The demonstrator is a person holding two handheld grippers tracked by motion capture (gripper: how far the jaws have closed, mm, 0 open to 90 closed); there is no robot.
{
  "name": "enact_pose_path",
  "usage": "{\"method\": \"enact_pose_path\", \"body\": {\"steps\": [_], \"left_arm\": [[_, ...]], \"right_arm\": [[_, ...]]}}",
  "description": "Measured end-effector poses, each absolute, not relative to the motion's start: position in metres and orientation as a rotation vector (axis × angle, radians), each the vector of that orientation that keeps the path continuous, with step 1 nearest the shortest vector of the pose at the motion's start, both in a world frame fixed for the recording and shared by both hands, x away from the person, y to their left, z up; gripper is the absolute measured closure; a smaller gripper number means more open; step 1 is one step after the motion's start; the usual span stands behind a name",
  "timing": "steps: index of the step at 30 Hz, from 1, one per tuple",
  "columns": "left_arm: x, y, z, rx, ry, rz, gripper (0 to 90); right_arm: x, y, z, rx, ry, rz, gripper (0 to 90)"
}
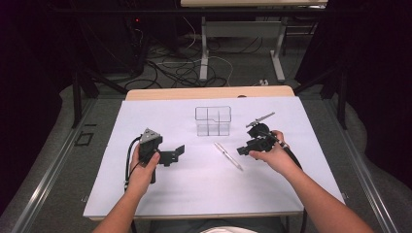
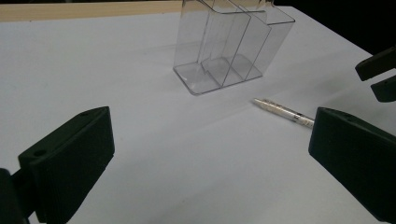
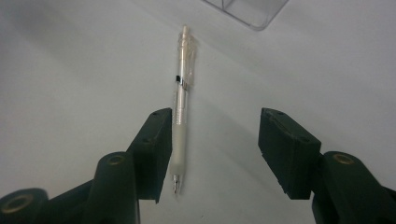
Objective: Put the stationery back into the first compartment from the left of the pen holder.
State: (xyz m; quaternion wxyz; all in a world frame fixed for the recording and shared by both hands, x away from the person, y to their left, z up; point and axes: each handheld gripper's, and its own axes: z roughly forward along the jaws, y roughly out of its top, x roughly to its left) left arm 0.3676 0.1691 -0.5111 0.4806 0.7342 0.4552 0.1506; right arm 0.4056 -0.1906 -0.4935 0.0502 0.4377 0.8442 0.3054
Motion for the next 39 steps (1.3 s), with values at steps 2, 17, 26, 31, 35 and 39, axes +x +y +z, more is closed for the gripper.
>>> {"method": "enact_pose_path", "body": {"steps": [2, 17, 26, 31, 35, 39], "left_arm": [[0.368, 0.17, -0.511, 1.8, 1.111, 0.358, 0.2], [0.368, 0.17, -0.514, 1.804, 1.122, 0.361, 0.2], [0.368, 0.171, -0.512, 1.806, 1.12, 0.366, 0.2], [0.369, 0.171, -0.513, 1.804, 1.124, 0.366, 0.2], [0.369, 0.172, -0.512, 1.809, 1.121, 0.373, 0.2], [0.368, 0.171, -0.513, 1.804, 1.126, 0.369, 0.2]], "right_arm": [[0.406, -0.187, -0.492, 1.329, 2.606, 0.854, 48.4], [0.416, -0.162, -0.505, 1.353, 2.706, 0.733, 63.3], [0.42, -0.145, -0.514, 1.33, 2.761, 0.633, 66.0], [0.419, -0.141, -0.522, 1.297, 2.768, 0.632, 67.9], [0.417, -0.138, -0.525, 1.311, 2.799, 0.586, 69.4], [0.418, -0.137, -0.522, 1.288, 2.866, 0.439, 71.1]]}}
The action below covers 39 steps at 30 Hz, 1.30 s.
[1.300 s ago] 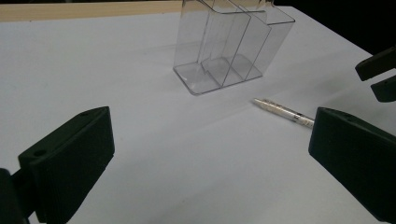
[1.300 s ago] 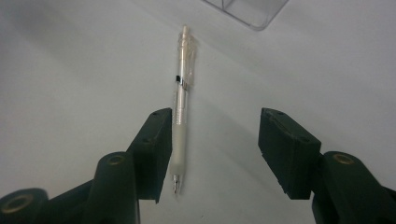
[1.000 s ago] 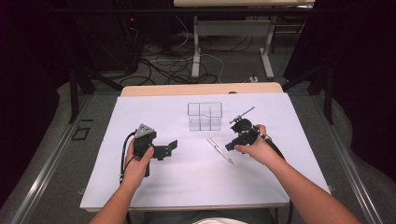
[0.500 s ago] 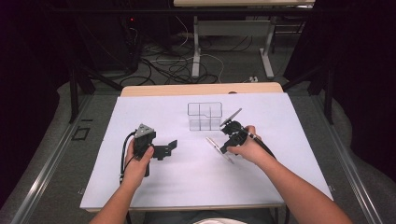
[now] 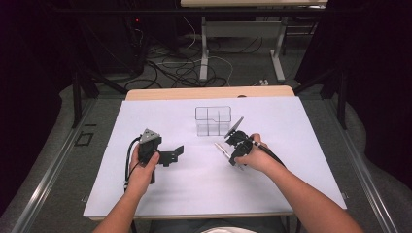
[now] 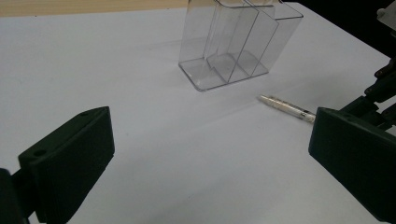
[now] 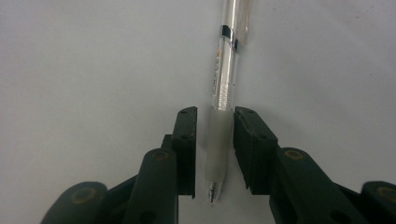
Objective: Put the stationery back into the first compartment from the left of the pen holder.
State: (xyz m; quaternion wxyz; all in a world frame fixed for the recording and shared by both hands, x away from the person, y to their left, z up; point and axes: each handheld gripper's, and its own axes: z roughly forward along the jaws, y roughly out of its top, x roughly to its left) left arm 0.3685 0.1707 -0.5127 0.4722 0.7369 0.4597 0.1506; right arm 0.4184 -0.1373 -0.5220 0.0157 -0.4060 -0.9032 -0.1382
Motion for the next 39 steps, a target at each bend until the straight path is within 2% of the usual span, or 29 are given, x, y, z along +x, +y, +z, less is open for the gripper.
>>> {"method": "enact_pose_path", "body": {"steps": [4, 7, 8, 39], "left_arm": [[0.3684, 0.1705, -0.5129, 1.806, 1.123, 0.37, 0.2], [0.3684, 0.1705, -0.5129, 1.813, 1.125, 0.369, 0.2], [0.3684, 0.1705, -0.5129, 1.812, 1.125, 0.369, 0.2], [0.3696, 0.1699, -0.5157, 1.819, 1.129, 0.358, 0.3]], "right_arm": [[0.4179, -0.1379, -0.5257, -1.271, -2.803, -0.449, 75.3], [0.4218, -0.1396, -0.5214, -1.235, -2.842, -0.295, 78.7], [0.4211, -0.1398, -0.5244, -1.253, -2.829, -0.361, 79.0], [0.4161, -0.1367, -0.5282, -1.347, -2.808, -0.421, 79.7]]}}
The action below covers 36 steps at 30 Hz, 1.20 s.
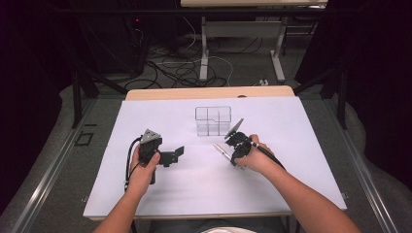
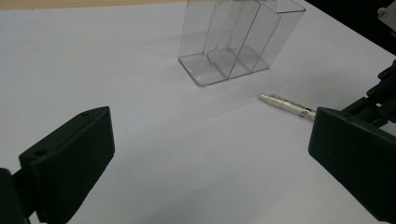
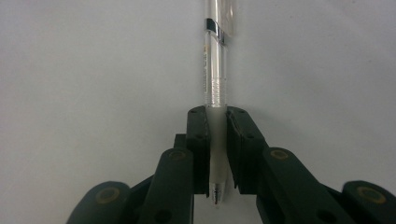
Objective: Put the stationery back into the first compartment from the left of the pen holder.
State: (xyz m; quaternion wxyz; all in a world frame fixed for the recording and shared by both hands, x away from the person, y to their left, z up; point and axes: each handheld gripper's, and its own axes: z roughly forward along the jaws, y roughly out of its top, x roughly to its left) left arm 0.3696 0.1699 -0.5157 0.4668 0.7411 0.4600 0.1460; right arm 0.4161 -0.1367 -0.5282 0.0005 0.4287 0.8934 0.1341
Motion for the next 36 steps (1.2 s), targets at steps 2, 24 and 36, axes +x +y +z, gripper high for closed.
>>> {"method": "enact_pose_path", "body": {"steps": [2, 24, 36], "left_arm": [[0.37, 0.17, -0.516, 1.819, 1.129, 0.359, 0.3], [0.371, 0.174, -0.516, 1.816, 1.143, 0.355, 0.4], [0.372, 0.175, -0.516, 1.812, 1.143, 0.355, 0.6]], "right_arm": [[0.416, -0.138, -0.528, 1.342, 2.804, 0.429, 79.8], [0.391, -0.145, -0.512, 0.972, 2.631, 0.627, 79.9], [0.371, -0.148, -0.512, 0.539, 2.43, 0.63, 79.8]]}}
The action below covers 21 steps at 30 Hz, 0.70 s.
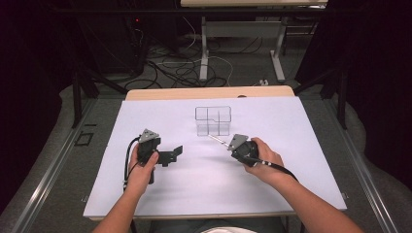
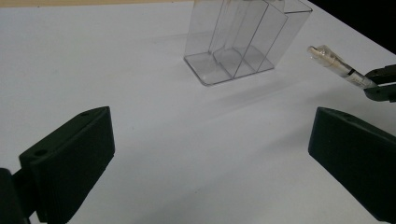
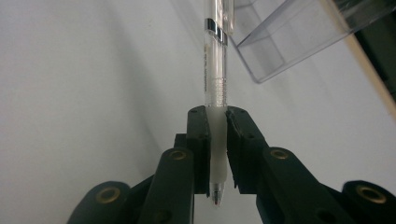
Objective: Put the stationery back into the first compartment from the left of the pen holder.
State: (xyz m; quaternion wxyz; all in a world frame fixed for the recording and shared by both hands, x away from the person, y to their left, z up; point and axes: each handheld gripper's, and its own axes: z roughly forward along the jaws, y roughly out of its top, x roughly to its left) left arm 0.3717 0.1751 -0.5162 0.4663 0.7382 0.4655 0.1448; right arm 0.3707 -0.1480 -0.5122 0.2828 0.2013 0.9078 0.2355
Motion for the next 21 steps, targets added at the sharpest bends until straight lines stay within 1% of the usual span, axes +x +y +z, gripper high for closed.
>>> {"method": "enact_pose_path", "body": {"steps": [9, 15, 21], "left_arm": [[0.372, 0.176, -0.516, 1.827, 1.128, 0.337, 3.1], [0.373, 0.177, -0.514, 1.826, 1.121, 0.317, 5.7], [0.373, 0.18, -0.511, 1.833, 1.124, 0.31, 6.2]], "right_arm": [[0.354, -0.147, -0.515, 0.229, 2.298, 0.546, 79.8], [0.344, -0.145, -0.523, -0.002, 2.211, 0.483, 79.7], [0.334, -0.141, -0.525, -0.135, 2.142, 0.491, 79.7]]}}
